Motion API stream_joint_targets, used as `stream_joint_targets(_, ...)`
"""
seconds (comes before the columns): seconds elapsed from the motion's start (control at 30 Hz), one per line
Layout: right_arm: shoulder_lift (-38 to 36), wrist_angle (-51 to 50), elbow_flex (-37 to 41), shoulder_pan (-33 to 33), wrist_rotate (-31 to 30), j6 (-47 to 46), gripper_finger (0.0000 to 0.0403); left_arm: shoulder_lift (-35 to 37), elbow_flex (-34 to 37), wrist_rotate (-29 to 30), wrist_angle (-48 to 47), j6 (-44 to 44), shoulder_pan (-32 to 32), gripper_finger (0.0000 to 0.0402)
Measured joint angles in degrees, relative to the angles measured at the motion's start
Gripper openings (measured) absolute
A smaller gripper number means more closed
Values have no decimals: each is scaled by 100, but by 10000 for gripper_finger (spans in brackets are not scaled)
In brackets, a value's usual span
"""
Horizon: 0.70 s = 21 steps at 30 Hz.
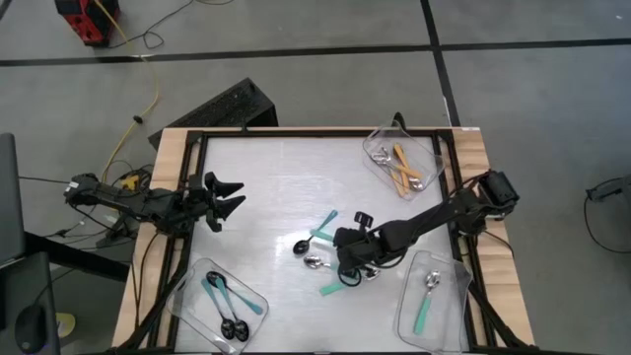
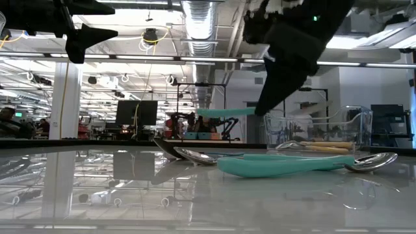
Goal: Sort silverware by color (type)
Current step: Put the green spoon into the bottom right transparent bin
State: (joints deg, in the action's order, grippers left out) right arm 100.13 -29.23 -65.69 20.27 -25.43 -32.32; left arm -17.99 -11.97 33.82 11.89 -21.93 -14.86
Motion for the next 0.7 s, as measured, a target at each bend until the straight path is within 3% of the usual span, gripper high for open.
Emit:
stream_joint_targets(0.33,-911,-222,-153,227,-298,269,67,0,0,111,3,-15,-1,226)
stream_joint_targets(0.7,-2410,-1505,-151,240,-883,-13,67,4,0,179,122,-127,1,226)
